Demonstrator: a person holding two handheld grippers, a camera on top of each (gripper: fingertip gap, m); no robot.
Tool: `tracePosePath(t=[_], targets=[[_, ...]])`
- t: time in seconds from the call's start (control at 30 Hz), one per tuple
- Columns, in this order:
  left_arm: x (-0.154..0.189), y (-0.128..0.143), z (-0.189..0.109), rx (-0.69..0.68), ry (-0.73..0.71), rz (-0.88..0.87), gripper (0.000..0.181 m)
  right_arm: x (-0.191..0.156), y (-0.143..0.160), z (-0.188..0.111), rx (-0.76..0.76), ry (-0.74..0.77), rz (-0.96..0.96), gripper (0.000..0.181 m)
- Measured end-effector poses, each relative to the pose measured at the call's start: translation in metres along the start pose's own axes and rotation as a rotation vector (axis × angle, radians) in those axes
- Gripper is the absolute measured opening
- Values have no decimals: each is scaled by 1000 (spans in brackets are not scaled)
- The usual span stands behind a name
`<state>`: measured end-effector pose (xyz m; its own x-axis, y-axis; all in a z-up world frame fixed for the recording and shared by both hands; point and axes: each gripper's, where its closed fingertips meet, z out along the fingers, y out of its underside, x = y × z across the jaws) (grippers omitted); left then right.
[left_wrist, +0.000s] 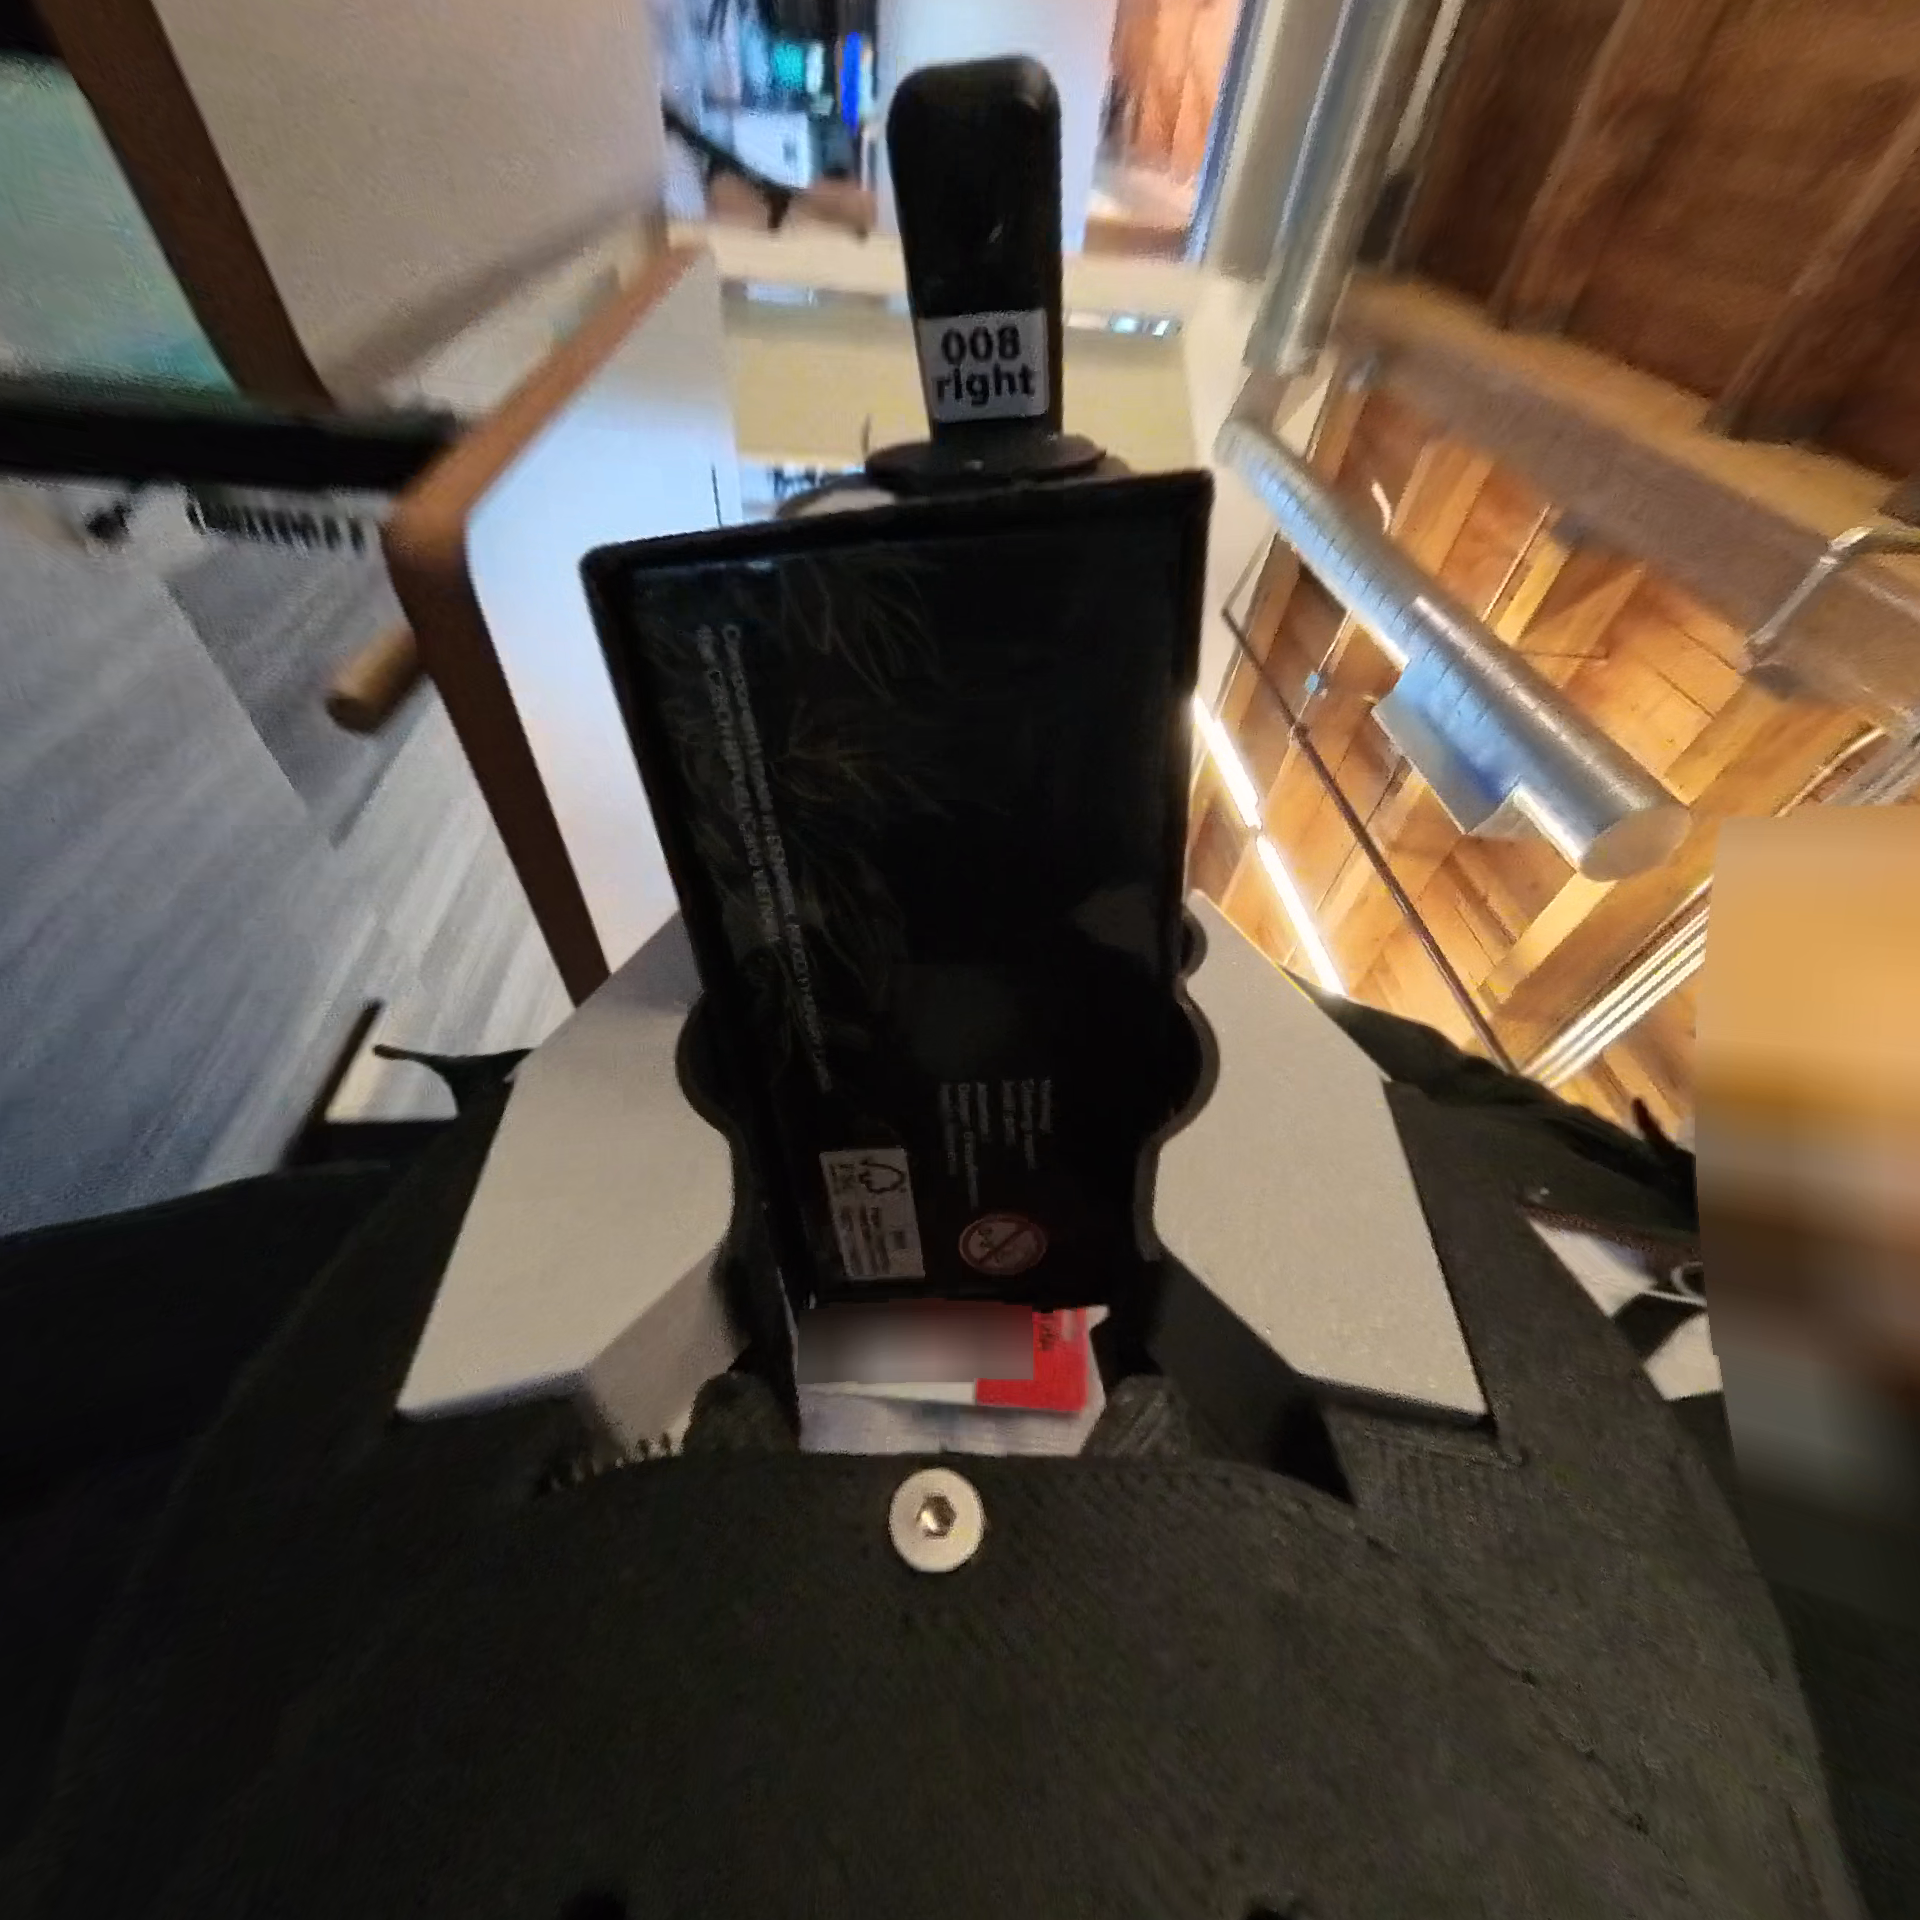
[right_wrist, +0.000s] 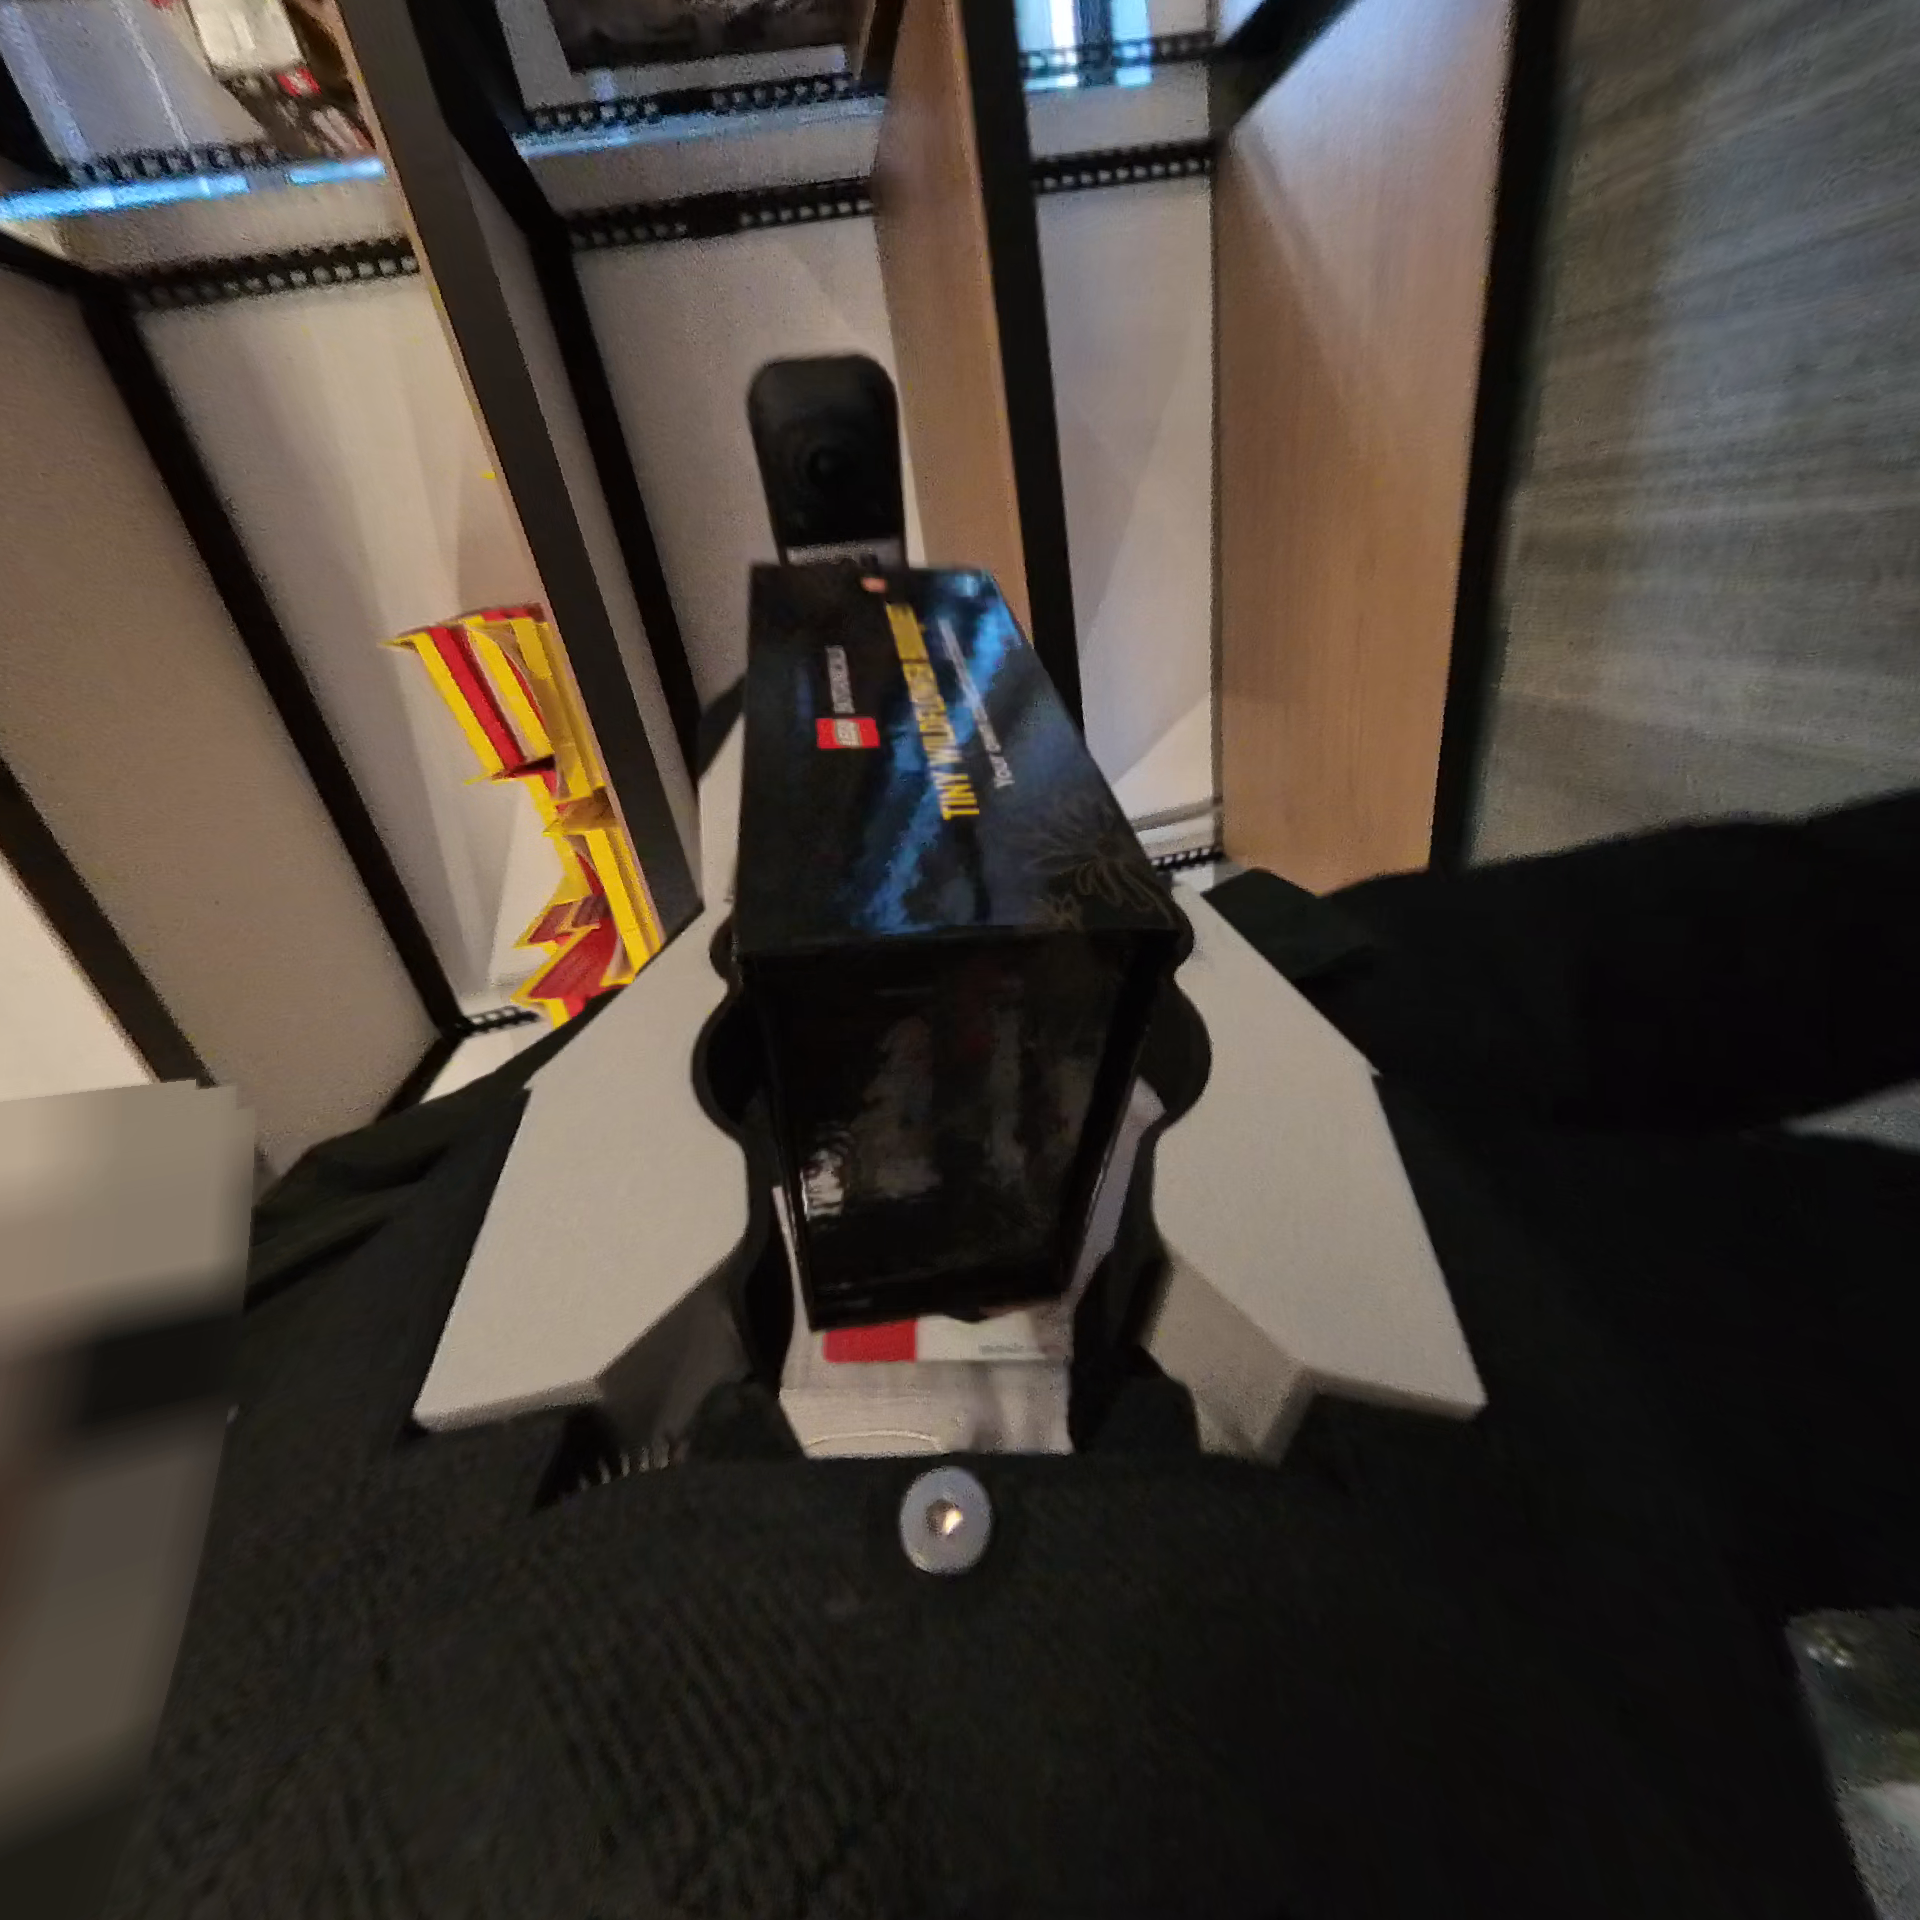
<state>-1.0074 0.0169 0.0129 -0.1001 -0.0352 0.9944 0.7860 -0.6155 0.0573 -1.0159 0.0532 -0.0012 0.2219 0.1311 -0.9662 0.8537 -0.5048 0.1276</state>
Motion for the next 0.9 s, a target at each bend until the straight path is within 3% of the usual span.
tracePosePath(t=[0.17, 0.33, 0.43, 0.6, 0.77, 0.9], targets=[[55, -94, -140, 250, 97, 32, 80, -99, -139, 119, 18, -240, -118, 74], [86, -185, -266, 452, 4, 155, 79, -155, -234, 223, -46, -242, -270, 110], [103, -239, -326, 585, 29, 182, 79, -174, -299, 264, 8, -249, -302, 125], [110, -332, -399, 820, 110, 163, 79, -195, -415, 279, 294, -387, -213, 138], [103, -438, -458, 1055, 83, 159, 79, -186, -468, 336, 122, -364, -51, 146], [105, -527, -501, 1227, 7, 211, 80, -199, -546, 395, 100, -265, -16, 135]])
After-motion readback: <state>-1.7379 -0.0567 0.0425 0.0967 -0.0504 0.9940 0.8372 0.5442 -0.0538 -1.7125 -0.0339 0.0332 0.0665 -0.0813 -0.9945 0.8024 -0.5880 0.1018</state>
